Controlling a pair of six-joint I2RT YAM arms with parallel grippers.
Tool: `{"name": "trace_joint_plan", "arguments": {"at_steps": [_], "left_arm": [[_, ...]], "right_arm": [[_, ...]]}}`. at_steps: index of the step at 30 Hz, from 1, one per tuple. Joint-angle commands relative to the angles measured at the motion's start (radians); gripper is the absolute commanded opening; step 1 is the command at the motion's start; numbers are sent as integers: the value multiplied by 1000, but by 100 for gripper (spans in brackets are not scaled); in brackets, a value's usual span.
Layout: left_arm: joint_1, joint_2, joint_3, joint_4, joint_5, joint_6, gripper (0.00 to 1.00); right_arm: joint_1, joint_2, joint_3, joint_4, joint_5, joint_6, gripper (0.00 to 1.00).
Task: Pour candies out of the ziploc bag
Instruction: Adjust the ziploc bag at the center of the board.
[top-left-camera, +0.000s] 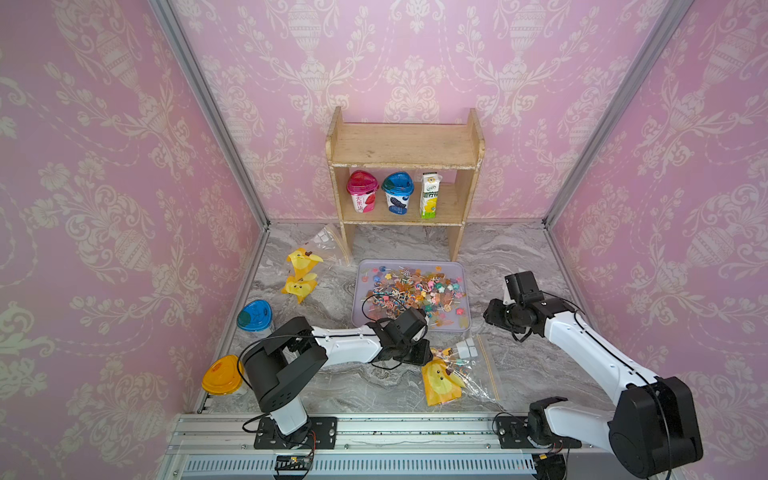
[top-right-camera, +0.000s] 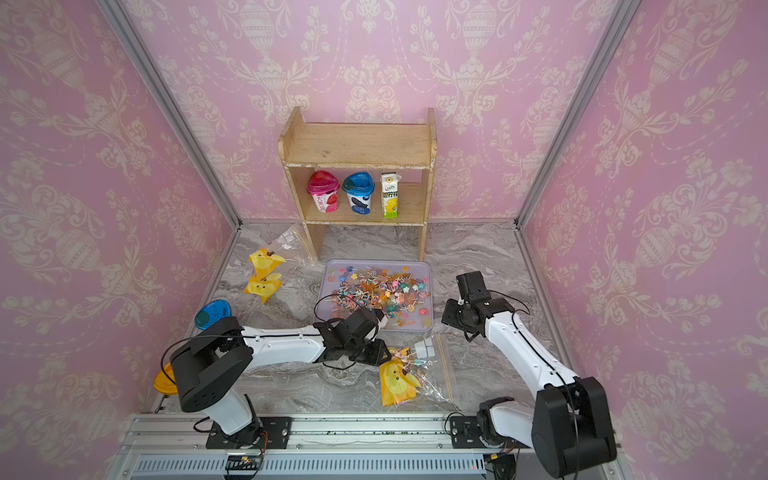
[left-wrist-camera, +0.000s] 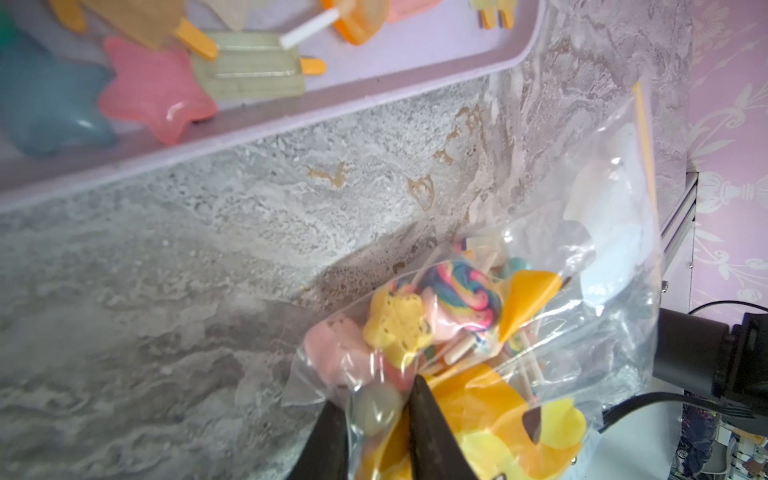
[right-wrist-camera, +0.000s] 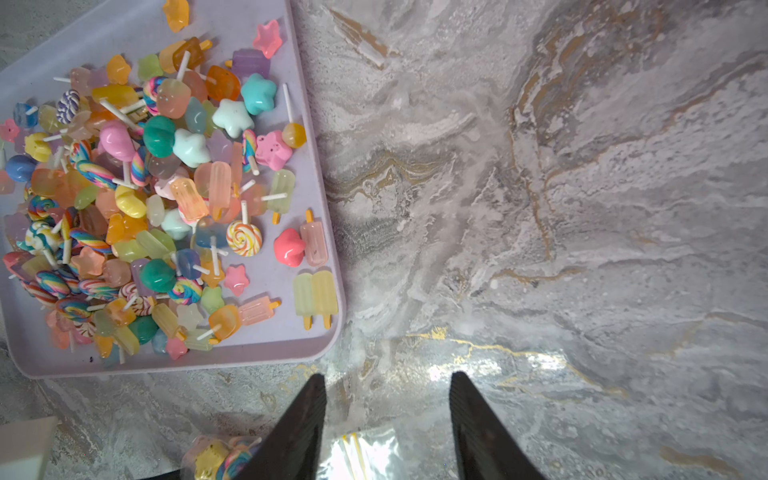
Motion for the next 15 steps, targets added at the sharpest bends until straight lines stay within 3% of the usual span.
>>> {"name": "trace_joint_plan", "arguments": {"at_steps": [1,10,15], "left_arm": [[2,-15,-19,-2,-91,-9,19],[106,-110,-27,-61,-160,52,11],[134,-137,21,-126,-166,109,15]], "right_arm": [[-4,2,-23,15,-23,6,51],[-3,4,-38,39,-46,16,51],[-2,13,-48,51,-62,21,51]]}}
